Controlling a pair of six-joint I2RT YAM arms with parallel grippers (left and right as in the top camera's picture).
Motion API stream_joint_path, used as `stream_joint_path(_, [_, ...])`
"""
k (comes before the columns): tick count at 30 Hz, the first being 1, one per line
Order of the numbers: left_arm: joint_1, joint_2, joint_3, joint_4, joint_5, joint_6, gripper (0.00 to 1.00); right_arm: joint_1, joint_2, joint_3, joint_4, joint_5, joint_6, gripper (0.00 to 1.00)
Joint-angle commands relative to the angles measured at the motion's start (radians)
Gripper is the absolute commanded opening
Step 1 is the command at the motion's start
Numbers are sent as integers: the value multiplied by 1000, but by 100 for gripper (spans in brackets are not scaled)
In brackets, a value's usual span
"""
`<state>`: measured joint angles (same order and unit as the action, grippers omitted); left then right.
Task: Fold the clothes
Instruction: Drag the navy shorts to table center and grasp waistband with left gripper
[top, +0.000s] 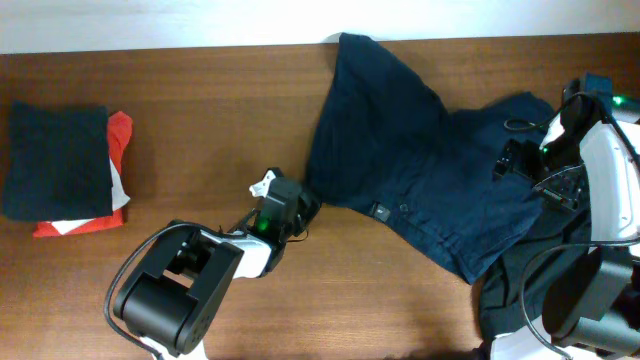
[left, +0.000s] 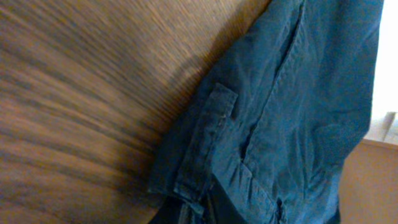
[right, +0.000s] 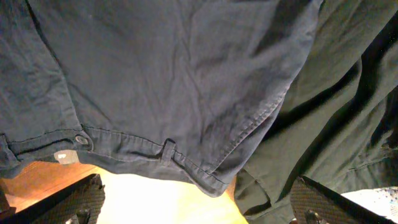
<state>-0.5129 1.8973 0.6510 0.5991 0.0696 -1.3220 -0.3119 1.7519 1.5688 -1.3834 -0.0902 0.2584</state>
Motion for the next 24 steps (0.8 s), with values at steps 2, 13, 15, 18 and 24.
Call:
stream_joint_path(2, [68,15,-7,18,-38,296,1,-3,-18,6,-1,9,0,99])
stream_joint_path(13, [669,-224,436,-644,40,779,99,-3,-18,6,-1,9,-16,99])
stream_joint_path(15, [668,-224,436,-977,69,778,99,-3,-18,6,-6,8,-19,99])
stream_joint_path(18, [668,-224,436,-1352,69,778,99,-2,-18,0,-16,-91,-100,99])
stream_joint_path(24, [607,-224,362,-1600,208,868,99,116,-18,-225,40,-199,-116,99])
